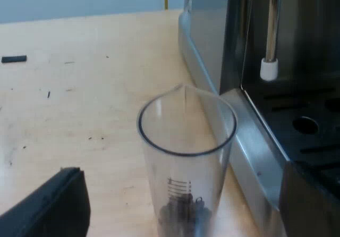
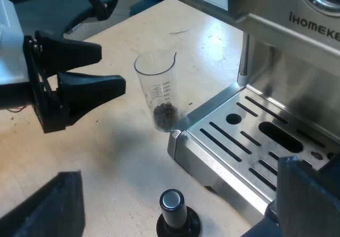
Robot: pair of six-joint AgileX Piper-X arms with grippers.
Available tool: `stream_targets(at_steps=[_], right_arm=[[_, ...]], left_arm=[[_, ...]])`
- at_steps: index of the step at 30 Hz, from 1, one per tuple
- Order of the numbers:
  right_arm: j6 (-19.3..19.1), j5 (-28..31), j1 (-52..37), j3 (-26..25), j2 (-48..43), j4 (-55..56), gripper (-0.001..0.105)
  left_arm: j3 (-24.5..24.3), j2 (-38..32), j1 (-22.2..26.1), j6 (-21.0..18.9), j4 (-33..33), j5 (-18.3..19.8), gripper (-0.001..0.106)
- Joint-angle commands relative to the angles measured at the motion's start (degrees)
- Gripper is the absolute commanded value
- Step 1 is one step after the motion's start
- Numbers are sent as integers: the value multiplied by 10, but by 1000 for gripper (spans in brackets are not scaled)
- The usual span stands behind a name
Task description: Pour the beans into the coffee machine
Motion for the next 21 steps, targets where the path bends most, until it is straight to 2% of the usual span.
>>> stream_targets(at_steps=[1, 8, 13, 17, 21], right_arm=[[-3, 0, 1, -7, -2, -9, 79], [-3, 0, 1, -7, -2, -9, 79], [-3, 0, 1, -7, -2, -9, 79], [-3, 0, 1, -7, -2, -9, 79], [-3, 0, 1, -7, -2, -9, 79]], left_arm=[[-2, 10, -1, -4, -18, -8, 85], [-2, 52, -1, -4, -74, -8, 85], [-2, 68, -1, -4, -78, -8, 85], [-2, 81, -1, -4, -114, -9, 85], [-2, 92, -1, -4, -119, -9, 85]])
